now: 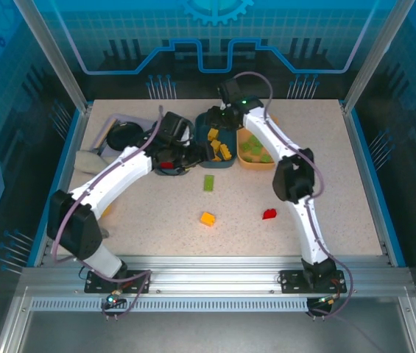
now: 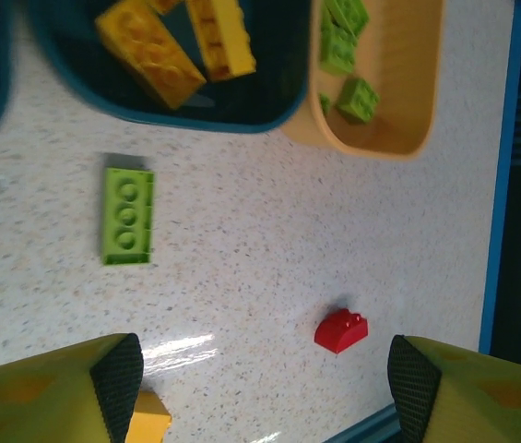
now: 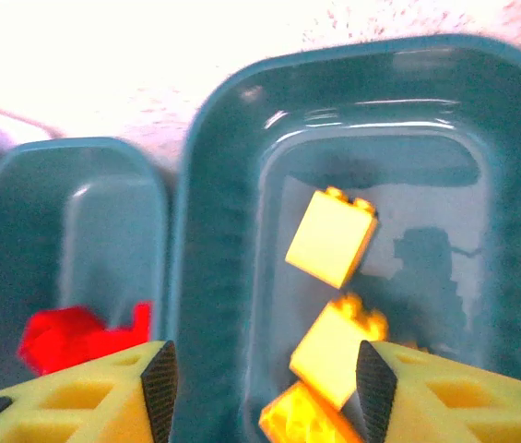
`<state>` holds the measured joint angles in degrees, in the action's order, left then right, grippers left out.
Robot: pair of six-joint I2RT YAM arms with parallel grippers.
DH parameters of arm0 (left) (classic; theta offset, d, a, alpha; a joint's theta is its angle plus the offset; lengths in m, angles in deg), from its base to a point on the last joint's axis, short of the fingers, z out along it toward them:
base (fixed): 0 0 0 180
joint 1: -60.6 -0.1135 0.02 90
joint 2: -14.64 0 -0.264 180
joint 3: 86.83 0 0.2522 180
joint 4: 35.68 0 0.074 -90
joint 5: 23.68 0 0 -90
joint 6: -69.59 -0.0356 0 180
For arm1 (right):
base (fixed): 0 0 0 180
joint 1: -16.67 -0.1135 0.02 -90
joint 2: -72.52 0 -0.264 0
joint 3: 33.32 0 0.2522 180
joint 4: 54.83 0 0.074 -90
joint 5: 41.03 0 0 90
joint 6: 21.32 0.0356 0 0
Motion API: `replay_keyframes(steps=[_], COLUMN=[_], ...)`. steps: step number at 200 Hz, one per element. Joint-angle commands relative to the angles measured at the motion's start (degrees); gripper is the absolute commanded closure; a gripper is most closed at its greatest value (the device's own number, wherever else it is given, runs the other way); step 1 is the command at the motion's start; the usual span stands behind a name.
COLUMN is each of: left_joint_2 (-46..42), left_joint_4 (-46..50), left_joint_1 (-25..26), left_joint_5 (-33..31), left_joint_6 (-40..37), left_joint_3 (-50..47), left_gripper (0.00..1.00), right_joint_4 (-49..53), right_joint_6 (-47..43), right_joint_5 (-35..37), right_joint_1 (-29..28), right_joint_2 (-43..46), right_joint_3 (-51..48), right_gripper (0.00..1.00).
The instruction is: Sort the legos into containers by color
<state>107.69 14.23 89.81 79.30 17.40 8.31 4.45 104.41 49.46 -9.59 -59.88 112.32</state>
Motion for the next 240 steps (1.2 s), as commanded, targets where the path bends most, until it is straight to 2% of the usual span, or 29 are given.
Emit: replay_keyframes(steps=[1,44,76,94,121,161,209,240], left_joint_2=[5.0,15.7,22.5,25.9,30.0,33.5,39.1,40.6], left_joint_4=[4.8,10.0,9.9,9.7,6.8,-1.5,-3.0,-3.1], left_joint_1=[5.3,15.0,20.5,23.4,27.5,30.7,31.2,31.2], left_joint_5=[2.1,0.6,0.5,-2.3,-7.6,-13.0,-15.0,-14.1], left_joint_6=[-11.1,-23.7,-30.2,-33.5,-37.8,-39.8,-39.8,-39.0], left_joint_3=[5.5,15.4,19.9,22.2,23.9,24.2,27.4,27.4], left_gripper=[0.27,0.28,0.3,0.29,0.27,0.22,0.21,0.27], right_joint_4=[-4.5,-5.0,0.9,4.9,10.5,16.6,18.7,18.9], right_joint_6=[-0.2,3.0,4.9,4.7,3.4,1.3,-1.7,-2.3], right_joint_5=[3.7,5.7,5.4,5.2,2.6,-3.0,-9.1,-10.5], right_joint_1=[-0.1,2.7,6.5,9.2,13.0,17.8,21.6,22.8], right_joint_2=[16.9,42.5,59.6,68.7,78.3,85.9,86.6,86.2], right_joint_3=[-13.0,-43.5,-58.4,-63.6,-66.5,-65.3,-61.8,-61.0], right_gripper=[0.44,0.42,0.37,0.31,0.23,0.15,0.13,0.13])
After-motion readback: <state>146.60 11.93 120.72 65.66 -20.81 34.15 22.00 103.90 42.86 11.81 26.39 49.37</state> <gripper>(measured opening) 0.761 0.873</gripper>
